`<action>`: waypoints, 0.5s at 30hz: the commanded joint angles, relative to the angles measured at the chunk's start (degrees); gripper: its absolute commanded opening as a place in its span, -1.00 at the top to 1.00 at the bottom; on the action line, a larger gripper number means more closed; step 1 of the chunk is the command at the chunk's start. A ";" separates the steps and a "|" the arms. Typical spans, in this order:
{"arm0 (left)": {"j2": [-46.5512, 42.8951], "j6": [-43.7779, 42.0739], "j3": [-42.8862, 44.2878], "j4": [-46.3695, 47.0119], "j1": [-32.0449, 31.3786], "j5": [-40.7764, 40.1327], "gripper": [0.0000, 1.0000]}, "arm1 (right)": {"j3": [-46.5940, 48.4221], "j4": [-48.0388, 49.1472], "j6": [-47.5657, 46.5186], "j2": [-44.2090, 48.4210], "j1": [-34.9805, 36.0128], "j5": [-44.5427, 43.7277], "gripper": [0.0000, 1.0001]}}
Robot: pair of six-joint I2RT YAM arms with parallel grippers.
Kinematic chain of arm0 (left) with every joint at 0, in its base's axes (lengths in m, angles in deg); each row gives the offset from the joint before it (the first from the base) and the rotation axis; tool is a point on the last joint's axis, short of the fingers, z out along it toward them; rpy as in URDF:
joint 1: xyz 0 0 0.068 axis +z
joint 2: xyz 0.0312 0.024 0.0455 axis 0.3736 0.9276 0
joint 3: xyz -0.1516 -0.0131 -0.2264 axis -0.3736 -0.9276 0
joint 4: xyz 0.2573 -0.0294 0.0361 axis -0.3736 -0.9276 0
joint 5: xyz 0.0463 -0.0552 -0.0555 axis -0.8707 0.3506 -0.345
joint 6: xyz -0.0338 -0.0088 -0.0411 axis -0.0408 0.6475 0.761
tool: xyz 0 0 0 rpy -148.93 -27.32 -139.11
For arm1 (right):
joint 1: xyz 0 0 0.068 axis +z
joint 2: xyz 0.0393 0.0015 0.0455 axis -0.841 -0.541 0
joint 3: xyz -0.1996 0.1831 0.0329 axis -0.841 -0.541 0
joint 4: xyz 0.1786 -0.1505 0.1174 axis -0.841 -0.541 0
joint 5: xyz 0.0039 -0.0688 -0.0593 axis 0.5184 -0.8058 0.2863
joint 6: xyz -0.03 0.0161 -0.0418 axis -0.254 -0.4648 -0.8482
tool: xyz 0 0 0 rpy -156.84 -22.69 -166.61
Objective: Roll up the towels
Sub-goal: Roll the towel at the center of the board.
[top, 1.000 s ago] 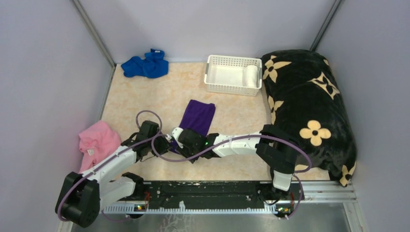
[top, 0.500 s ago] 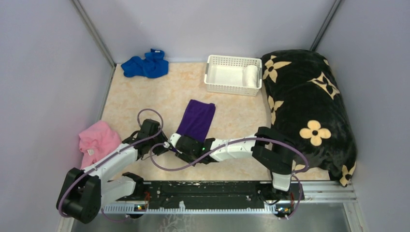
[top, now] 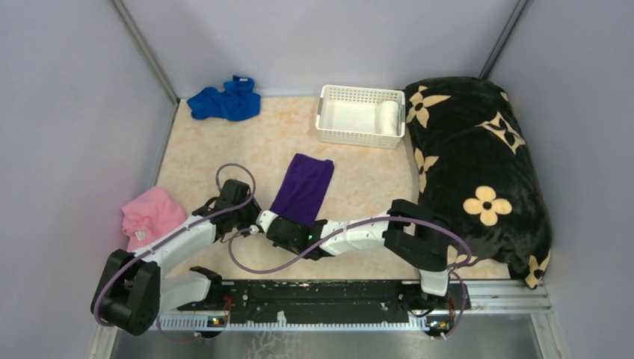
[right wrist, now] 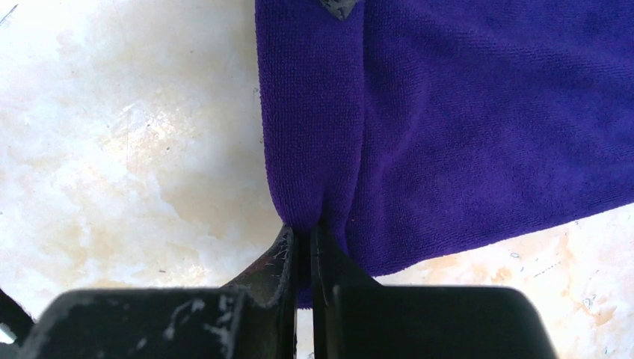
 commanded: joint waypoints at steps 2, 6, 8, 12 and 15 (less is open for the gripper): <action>-5.14 -1.17 -0.08 -7.47 0.36 -2.45 -0.06 | 0.32 -5.53 3.51 -0.67 -0.27 17.13 1.00; -11.62 -1.39 1.55 -12.72 0.35 -3.64 -0.13 | 0.74 -1.89 7.64 1.58 -2.53 30.95 1.00; -14.27 -1.16 2.48 -14.88 0.38 -3.00 -0.14 | 0.70 0.13 10.12 1.86 -5.11 36.95 1.00; -18.87 -0.17 3.30 -18.49 0.38 -1.61 -0.15 | -0.42 4.96 16.33 1.67 -10.58 47.95 1.00; -21.43 0.36 3.34 -20.48 0.33 -1.44 -0.16 | -2.69 10.87 22.43 0.80 -15.33 56.72 1.00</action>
